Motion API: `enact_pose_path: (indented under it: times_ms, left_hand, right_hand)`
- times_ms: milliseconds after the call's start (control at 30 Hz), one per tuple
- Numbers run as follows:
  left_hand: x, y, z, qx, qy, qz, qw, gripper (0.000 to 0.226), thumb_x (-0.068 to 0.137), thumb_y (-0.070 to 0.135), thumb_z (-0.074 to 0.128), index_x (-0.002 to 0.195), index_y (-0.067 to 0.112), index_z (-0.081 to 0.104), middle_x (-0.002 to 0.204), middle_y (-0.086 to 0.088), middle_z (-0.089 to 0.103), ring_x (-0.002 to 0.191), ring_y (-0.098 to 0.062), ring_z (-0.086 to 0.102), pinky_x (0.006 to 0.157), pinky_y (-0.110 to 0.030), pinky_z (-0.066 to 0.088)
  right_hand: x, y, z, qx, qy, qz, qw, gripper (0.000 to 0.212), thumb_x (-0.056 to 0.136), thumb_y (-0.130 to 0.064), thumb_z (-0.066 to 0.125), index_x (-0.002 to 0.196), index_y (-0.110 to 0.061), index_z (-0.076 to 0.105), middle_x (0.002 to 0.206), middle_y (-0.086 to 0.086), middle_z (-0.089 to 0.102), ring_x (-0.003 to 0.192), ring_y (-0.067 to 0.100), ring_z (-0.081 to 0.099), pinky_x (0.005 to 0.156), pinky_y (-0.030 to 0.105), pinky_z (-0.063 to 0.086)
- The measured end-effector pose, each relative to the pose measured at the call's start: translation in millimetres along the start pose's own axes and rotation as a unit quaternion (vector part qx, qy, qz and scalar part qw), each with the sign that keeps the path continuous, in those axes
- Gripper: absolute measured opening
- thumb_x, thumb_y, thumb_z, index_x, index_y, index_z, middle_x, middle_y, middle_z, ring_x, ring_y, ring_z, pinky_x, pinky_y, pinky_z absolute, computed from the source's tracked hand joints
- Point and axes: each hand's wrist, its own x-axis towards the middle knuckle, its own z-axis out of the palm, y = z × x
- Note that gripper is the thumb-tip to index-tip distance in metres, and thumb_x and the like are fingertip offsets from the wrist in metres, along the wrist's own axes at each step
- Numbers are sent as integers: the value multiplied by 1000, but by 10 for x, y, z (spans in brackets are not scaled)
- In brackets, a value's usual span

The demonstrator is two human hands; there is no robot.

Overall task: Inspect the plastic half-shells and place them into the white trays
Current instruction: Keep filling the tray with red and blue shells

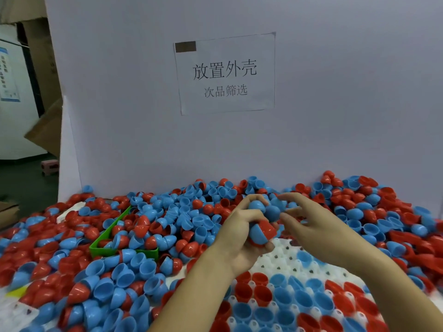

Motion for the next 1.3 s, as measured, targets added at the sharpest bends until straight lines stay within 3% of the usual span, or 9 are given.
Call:
enact_pose_path:
  times_ms: [133,300,433,533,667,800,900,1033,1300]
  left_hand:
    - [-9,-24,12,14,-44,1,999,39,87,-9,44,82,24,63,98,-7,58,69,-17,60,41,-23,41]
    - [-16,-44,15,26,-66,14,997,38,85,-9,43,82,23,63,96,-6,61,75,-17,60,41,-23,41]
    - [-20,-76,28,28,-64,11,997,36,85,-10,44,83,21,63,97,-8,60,81,-21,58,41,-23,42]
    - [-16,-89,47,11,-41,9,999,38,85,-11,45,82,23,64,102,-9,60,75,-19,61,40,-22,41]
    - [6,-77,30,-39,15,-1,999,41,86,-10,45,76,24,67,99,-7,67,69,-18,61,39,-21,40]
    - [22,-89,10,-68,66,-9,995,42,91,-4,45,71,24,69,87,-6,67,68,-17,56,38,-19,39]
    - [23,-89,13,-70,79,-14,994,37,93,-1,46,74,23,69,82,-6,66,66,-17,57,38,-20,40]
    - [26,-85,25,-60,85,-15,994,43,92,-1,46,68,26,71,76,-4,68,67,-16,57,38,-20,40]
    - [9,-68,33,-40,80,-17,996,42,88,-5,46,69,25,69,83,-11,70,66,-18,61,38,-21,40]
  right_hand:
    - [26,35,-25,31,64,-1,997,25,101,-34,51,126,-35,53,100,-10,68,77,-4,68,60,17,56]
    - [-12,27,-63,52,42,16,998,40,87,-55,63,122,-40,53,104,-10,70,84,5,71,81,30,59]
    - [-11,23,-76,99,58,35,993,42,85,-39,74,121,-41,51,106,-8,66,84,10,72,73,25,59]
    - [4,41,-71,137,75,41,987,39,92,-21,68,124,-36,54,105,-2,68,83,13,74,72,28,62]
    - [22,11,-71,290,101,55,950,33,97,1,50,113,-23,66,89,9,77,79,19,76,70,27,62]
    - [16,-59,-55,435,44,49,898,13,92,-15,65,103,-12,71,97,9,76,86,25,76,68,24,60]
    - [18,-53,-27,411,29,49,910,34,76,-23,74,107,-9,67,95,12,76,87,26,76,69,25,60]
    - [16,-56,-20,406,42,53,911,20,91,-21,64,109,-12,63,91,13,76,81,25,75,67,26,60]
    - [14,-66,42,380,-6,88,921,30,103,-33,45,108,-8,62,72,9,69,49,14,54,49,21,49]
